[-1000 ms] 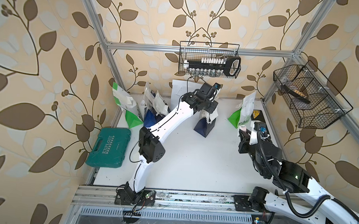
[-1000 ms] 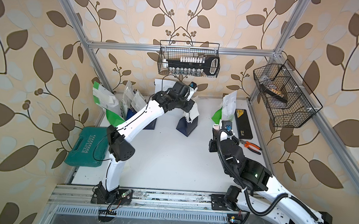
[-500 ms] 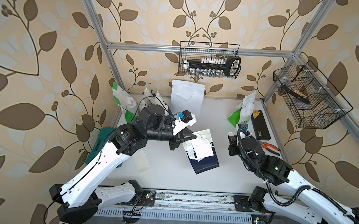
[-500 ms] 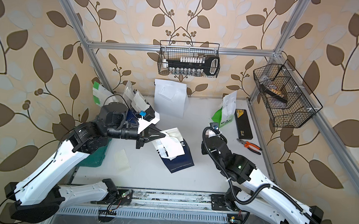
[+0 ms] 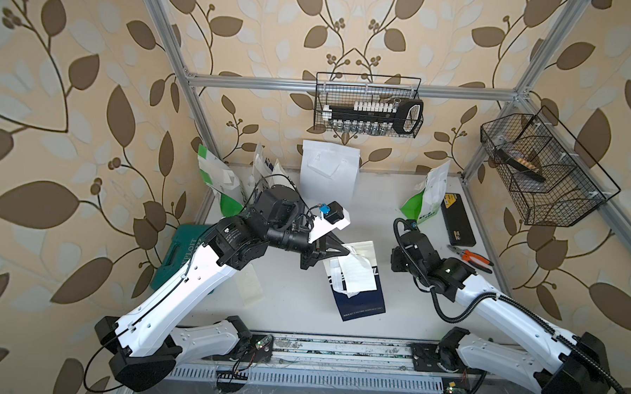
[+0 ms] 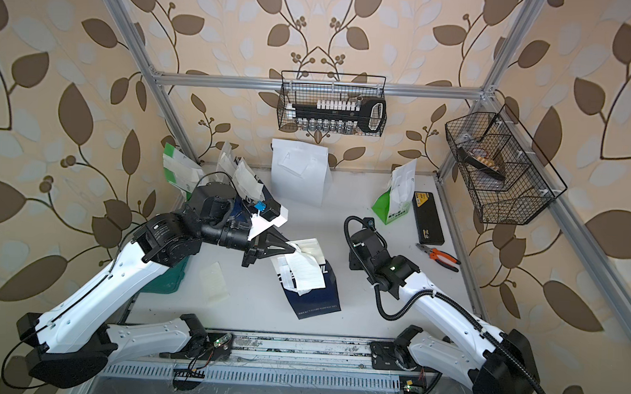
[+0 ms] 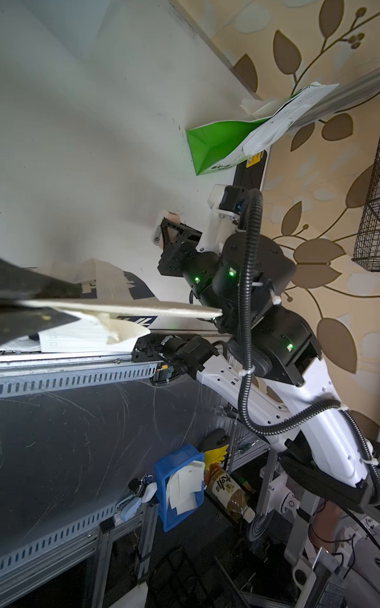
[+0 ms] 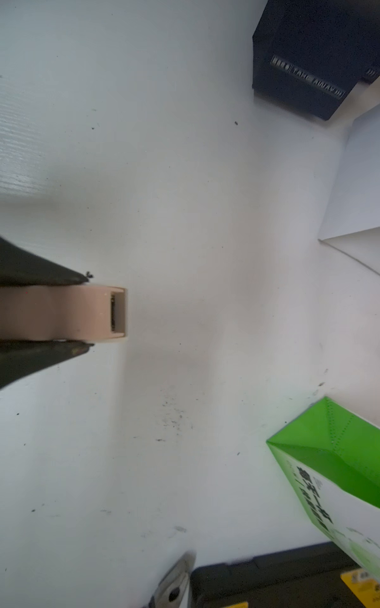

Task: Staple the receipts to the bags
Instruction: Place the stapler at the center of the board.

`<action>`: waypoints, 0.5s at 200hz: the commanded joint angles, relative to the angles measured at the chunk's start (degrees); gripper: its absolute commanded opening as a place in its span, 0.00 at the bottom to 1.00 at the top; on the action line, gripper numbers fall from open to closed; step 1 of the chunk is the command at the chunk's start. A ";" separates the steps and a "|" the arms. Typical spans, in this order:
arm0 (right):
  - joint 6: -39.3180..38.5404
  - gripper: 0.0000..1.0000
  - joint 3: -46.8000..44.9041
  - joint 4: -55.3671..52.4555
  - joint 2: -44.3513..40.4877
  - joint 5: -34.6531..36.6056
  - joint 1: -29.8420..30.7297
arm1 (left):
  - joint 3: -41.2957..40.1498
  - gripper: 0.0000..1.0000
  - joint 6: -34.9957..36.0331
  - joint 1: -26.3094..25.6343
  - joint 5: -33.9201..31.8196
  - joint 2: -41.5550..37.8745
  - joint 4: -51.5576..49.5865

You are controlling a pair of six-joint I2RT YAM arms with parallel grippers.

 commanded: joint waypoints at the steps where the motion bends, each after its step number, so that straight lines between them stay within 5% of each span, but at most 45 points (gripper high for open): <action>1: 1.39 0.00 -0.75 2.92 2.81 -2.91 -1.06 | -0.79 0.00 0.55 0.21 2.16 -1.74 1.92; 35: 2.35 0.00 -0.71 5.25 10.06 -5.95 -4.00 | -3.57 0.00 -0.99 0.19 -1.96 -2.47 3.95; 66: 2.55 0.00 0.28 6.12 15.96 -6.34 -4.45 | -8.48 0.00 -6.45 0.27 -15.11 -3.98 7.82; 100: 2.37 0.11 0.48 7.00 19.07 -7.02 -4.84 | -9.47 0.00 -12.02 0.28 -27.15 -1.92 6.59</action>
